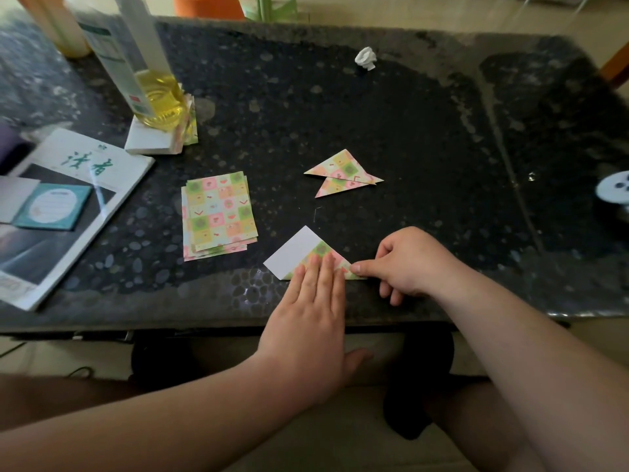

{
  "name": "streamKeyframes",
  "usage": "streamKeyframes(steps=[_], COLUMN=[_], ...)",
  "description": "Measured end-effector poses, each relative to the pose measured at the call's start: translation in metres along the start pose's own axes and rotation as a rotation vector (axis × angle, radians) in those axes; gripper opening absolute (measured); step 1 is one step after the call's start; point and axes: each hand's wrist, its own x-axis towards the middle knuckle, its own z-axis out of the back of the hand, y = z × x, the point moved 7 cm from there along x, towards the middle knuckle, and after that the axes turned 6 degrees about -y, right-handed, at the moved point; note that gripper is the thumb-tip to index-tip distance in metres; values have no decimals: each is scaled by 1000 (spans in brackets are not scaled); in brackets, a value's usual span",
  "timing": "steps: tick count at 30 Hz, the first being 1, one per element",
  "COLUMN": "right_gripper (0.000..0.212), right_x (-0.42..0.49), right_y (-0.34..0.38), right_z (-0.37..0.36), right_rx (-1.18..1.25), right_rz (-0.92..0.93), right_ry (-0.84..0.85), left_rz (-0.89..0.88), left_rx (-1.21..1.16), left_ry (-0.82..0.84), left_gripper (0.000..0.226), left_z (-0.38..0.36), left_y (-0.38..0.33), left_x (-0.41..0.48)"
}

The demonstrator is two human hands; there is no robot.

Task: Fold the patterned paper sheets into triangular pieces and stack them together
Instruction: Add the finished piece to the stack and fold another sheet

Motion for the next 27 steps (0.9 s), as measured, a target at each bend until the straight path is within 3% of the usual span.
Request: streamKeyframes(steps=[10,18,27], right_gripper=[40,38,37], right_x=[-2,0,0], right_y=[1,-1,-2], right_z=[0,1,2], right_rx=[-37,-32,-26], right_rz=[-2,-72,-69], right_ry=[44,129,143], left_rz=[5,-25,35], left_rx=[49,112,219], left_ry=[1,-5,170], left_gripper=[115,110,120], left_z=[-4,-9,-12], left_y=[-2,17,69], left_x=[5,-3,-35])
